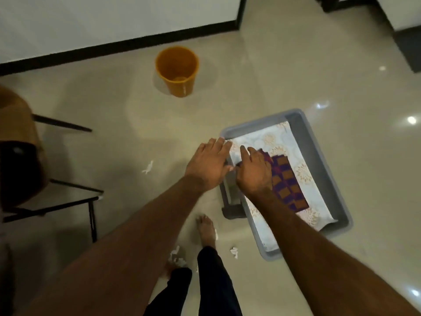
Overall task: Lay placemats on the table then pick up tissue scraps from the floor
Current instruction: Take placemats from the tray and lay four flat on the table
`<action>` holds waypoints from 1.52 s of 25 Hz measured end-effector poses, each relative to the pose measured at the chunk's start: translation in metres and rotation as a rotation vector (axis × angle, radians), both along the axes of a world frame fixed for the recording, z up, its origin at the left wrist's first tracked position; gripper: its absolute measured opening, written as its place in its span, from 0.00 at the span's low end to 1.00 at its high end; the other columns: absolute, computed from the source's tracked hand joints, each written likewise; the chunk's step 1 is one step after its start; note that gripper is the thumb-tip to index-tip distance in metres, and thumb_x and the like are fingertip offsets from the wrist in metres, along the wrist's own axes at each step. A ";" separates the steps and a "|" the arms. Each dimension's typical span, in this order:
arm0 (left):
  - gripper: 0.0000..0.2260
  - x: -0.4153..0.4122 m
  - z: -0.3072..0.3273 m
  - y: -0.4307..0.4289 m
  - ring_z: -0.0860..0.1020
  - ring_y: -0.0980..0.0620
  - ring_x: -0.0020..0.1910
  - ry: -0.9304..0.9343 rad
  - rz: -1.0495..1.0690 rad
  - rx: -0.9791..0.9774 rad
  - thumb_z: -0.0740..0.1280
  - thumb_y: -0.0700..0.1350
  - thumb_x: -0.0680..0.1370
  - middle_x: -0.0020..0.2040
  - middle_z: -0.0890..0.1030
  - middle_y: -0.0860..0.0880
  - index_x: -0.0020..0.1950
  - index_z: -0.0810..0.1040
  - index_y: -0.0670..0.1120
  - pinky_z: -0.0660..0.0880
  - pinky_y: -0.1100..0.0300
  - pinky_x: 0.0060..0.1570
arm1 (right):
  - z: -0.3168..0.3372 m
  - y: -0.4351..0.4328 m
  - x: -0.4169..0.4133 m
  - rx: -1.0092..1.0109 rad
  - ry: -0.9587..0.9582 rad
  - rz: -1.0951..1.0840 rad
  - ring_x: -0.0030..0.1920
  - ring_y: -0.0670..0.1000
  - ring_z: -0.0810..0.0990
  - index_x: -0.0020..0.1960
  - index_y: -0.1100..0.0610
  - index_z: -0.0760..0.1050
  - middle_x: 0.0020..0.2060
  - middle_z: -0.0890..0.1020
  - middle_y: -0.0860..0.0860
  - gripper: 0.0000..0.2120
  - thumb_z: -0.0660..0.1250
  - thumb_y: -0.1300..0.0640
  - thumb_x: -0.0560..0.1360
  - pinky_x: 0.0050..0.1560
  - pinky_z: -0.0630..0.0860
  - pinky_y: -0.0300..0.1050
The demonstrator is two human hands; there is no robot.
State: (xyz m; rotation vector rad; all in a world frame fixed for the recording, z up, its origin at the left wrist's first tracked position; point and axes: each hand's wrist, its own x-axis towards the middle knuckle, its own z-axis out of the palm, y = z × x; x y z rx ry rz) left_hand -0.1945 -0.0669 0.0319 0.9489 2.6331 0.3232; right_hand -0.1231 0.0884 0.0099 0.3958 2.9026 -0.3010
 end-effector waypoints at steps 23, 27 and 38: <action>0.12 0.018 -0.103 0.138 0.78 0.45 0.61 0.125 -0.694 -0.190 0.62 0.50 0.84 0.63 0.81 0.48 0.66 0.75 0.49 0.70 0.46 0.66 | -0.094 0.057 0.123 -0.064 -0.119 -0.390 0.60 0.55 0.77 0.74 0.52 0.65 0.63 0.77 0.53 0.28 0.68 0.49 0.77 0.59 0.77 0.56; 0.10 -0.004 -0.046 0.131 0.80 0.43 0.53 0.136 -0.545 -0.056 0.62 0.45 0.81 0.55 0.82 0.47 0.62 0.74 0.49 0.69 0.47 0.59 | -0.038 0.071 0.091 0.057 0.007 -0.307 0.46 0.57 0.80 0.67 0.54 0.72 0.49 0.82 0.55 0.26 0.72 0.52 0.71 0.44 0.78 0.51; 0.11 -0.103 0.171 -0.059 0.81 0.45 0.40 0.352 0.017 0.080 0.69 0.53 0.78 0.47 0.84 0.48 0.56 0.73 0.51 0.72 0.52 0.42 | 0.179 -0.035 -0.096 0.125 0.321 0.180 0.46 0.60 0.82 0.67 0.56 0.78 0.47 0.86 0.54 0.30 0.70 0.68 0.65 0.44 0.76 0.51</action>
